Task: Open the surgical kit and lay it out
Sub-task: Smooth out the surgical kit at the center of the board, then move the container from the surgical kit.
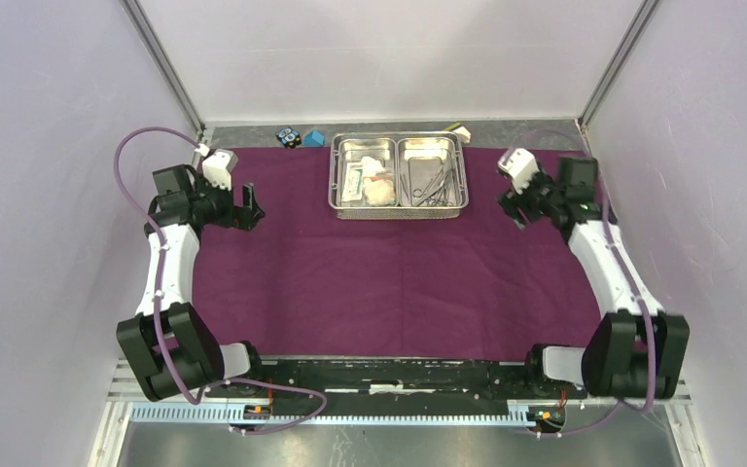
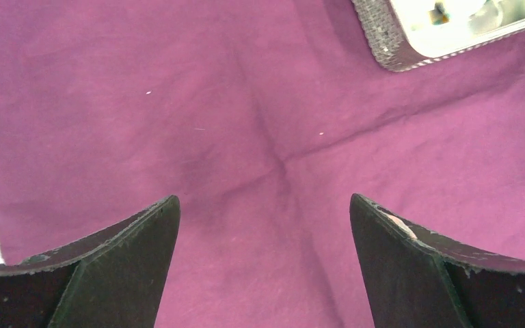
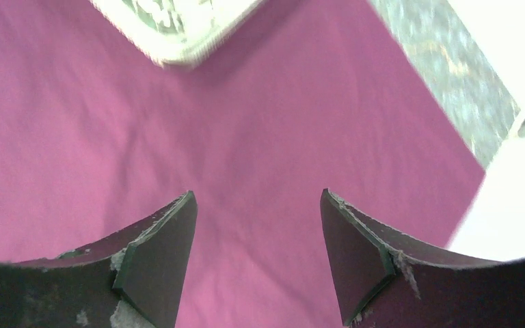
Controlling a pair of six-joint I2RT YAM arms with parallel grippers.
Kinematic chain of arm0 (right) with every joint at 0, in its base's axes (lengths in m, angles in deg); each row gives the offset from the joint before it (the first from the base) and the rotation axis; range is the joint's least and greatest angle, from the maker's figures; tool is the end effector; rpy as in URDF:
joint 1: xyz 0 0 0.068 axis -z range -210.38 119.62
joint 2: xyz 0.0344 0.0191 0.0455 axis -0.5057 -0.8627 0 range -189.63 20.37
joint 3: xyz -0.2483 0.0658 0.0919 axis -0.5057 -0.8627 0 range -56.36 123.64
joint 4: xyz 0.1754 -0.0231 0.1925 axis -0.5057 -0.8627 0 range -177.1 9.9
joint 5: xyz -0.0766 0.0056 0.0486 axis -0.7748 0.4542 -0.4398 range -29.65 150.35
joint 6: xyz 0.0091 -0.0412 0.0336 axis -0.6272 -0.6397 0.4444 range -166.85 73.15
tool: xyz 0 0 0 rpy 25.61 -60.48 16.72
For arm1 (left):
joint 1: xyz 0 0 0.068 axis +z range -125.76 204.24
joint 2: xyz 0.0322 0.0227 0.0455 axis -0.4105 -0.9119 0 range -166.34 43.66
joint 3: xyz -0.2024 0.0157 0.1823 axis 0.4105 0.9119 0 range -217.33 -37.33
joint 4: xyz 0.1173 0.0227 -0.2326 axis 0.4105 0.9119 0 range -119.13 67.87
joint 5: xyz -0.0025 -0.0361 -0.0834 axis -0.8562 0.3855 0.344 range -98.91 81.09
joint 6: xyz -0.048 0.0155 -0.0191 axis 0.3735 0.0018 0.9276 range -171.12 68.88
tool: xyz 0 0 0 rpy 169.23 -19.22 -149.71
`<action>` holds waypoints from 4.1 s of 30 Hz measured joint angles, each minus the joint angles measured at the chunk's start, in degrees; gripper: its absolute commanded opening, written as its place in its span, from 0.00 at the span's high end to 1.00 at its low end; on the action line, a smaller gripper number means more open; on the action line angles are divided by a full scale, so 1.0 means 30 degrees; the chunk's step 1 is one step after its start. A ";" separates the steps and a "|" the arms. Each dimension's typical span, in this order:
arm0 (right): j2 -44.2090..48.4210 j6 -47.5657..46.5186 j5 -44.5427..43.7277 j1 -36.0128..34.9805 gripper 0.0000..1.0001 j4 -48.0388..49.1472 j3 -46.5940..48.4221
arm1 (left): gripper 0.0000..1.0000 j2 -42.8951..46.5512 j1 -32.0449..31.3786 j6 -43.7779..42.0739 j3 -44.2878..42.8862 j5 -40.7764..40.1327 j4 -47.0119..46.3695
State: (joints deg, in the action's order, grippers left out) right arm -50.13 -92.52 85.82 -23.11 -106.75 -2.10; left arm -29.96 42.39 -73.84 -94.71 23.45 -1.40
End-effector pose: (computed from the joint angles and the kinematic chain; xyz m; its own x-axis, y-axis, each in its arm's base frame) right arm 0.2614 -0.0180 0.2792 -0.3298 -0.6090 -0.7214 -0.6216 0.7152 -0.3196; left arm 0.2649 0.0668 0.2837 -0.5688 0.1569 -0.8074 0.3498 0.9346 -0.0647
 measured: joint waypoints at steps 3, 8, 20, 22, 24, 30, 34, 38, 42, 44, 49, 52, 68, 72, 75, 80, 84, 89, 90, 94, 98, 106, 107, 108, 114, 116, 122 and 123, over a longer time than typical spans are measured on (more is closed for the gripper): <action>-0.2229 0.3497 -0.0612 -0.2463 0.27 0.2594 0.1319 | 0.00 -0.0117 -0.0182 0.0976 0.0000 0.0437 -0.0109; -0.6914 0.8043 -0.1931 -0.4546 0.27 0.5493 0.4728 | 0.00 -0.0525 -0.0466 0.2426 -0.0189 0.0780 -0.0219; -1.4316 1.3741 -0.4240 -0.5173 0.32 0.7002 1.0309 | 0.00 -0.2324 -0.2055 0.3818 -0.1275 0.0707 -0.0510; -1.4950 1.4178 -0.4488 -0.5173 0.35 0.6994 1.0637 | 0.00 -0.2470 -0.2251 0.4014 -0.1282 0.0685 -0.0641; -1.5358 1.4586 -0.4685 -0.5173 0.37 0.6994 1.0768 | 0.00 -0.2572 -0.2404 0.4182 -0.1290 0.0670 -0.0794; -1.5839 1.5438 -0.4736 -0.5173 0.47 0.6994 1.0797 | 0.00 -0.2820 -0.2849 0.4408 -0.1319 0.0423 -0.1151; -1.5861 1.5803 -0.4699 -0.5173 0.51 0.7140 1.0797 | 0.00 -0.2820 -0.2973 0.4634 -0.1319 0.0313 -0.1457; -1.6043 1.6123 -0.4619 -0.5173 0.51 0.7417 1.0797 | 0.00 -0.2820 -0.2973 0.4641 -0.1311 0.0248 -0.1574; -1.6531 1.6364 -0.4575 -0.5173 0.51 0.7584 1.0797 | 0.00 -0.2820 -0.2973 0.4648 -0.1311 0.0240 -0.1705; -1.6815 1.6451 -0.4568 -0.5173 0.51 0.7584 1.0797 | 0.00 -0.2820 -0.2973 0.4648 -0.1311 0.0240 -0.1712; -1.7092 1.6604 -0.4568 -0.5173 0.62 0.7577 1.0797 | 0.00 -0.2820 -0.2973 0.4648 -0.1297 0.0240 -0.1719; -1.7092 1.6684 -0.4539 -0.5202 0.71 0.7613 1.0797 | 0.00 -0.2820 -0.2973 0.4656 -0.1297 0.0240 -0.1719; -1.4615 1.8149 -0.5005 -0.4102 1.00 0.9318 0.6892 | 0.00 -0.2805 -0.3009 0.4648 -0.1224 0.0240 -0.1734; -1.3967 1.8367 -0.4940 -0.3045 1.00 0.9224 0.6149 | 0.00 -0.2798 -0.3009 0.4648 -0.1188 0.0240 -0.1741; -1.3828 1.8491 -0.4721 -0.2055 1.00 0.9216 0.5931 | 0.00 -0.2798 -0.3016 0.4656 -0.1173 0.0240 -0.1749; -1.3712 1.8462 -0.4590 -0.0474 1.00 0.9129 0.5829 | 0.00 -0.2798 -0.3104 0.4648 -0.1173 0.0240 -0.1763; -1.3712 1.8411 -0.4721 0.0364 1.00 0.9129 0.5829 | 0.00 -0.2798 -0.3228 0.4648 -0.1173 0.0189 -0.1778; -1.3712 1.8447 -0.4991 0.0641 1.00 0.9158 0.5821 | 0.00 -0.2798 -0.3490 0.4648 -0.1173 -0.0124 -0.1778; -1.3712 1.8447 -0.5056 0.0641 1.00 0.9158 0.5829 | 0.00 -0.2798 -0.3541 0.4648 -0.1173 -0.0168 -0.1778; -1.3806 1.8506 -0.5042 0.0634 1.00 0.9143 0.5938 | 0.00 -0.2798 -0.3701 0.4648 -0.1173 -0.0277 -0.1785; -1.4171 1.8622 -0.4940 0.0619 1.00 0.9143 0.6397 | 0.00 -0.2827 -0.3883 0.4648 -0.1173 -0.0444 -0.1785; -1.4411 1.9067 -0.4932 0.0576 1.00 0.9180 0.6681 | 0.00 -0.3060 -0.4248 0.4648 -0.1202 -0.0780 -0.1763; -1.4411 1.9147 -0.4932 0.0532 1.00 0.9202 0.6681 | 0.00 -0.3089 -0.4269 0.4648 -0.1224 -0.0801 -0.1770; -1.4411 1.9190 -0.4932 0.0452 1.00 0.9224 0.6674 | 0.00 -0.3118 -0.4306 0.4648 -0.1253 -0.0816 -0.1763; -1.4418 1.9292 -0.5078 0.0248 1.00 0.9304 0.6681 | 0.00 -0.3468 -0.4575 0.4641 -0.1559 -0.0947 -0.1763; -1.4440 1.9292 -0.5115 0.0219 0.97 0.9304 0.6688 | 0.00 -0.3519 -0.4677 0.4641 -0.1574 -0.1064 -0.1756; -1.4564 1.9110 -0.5078 0.0204 0.54 0.9260 0.6900 | 0.00 -0.3745 -0.4976 0.4648 -0.1770 -0.1821 -0.1705; -1.4622 1.9088 -0.5056 0.0204 0.48 0.9173 0.7009 | 0.00 -0.3810 -0.5013 0.4656 -0.1858 -0.1931 -0.1705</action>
State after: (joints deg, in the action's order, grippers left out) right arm -94.00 -35.25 70.65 -22.50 -79.23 18.93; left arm -41.39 27.35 -59.87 -100.29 17.66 -6.52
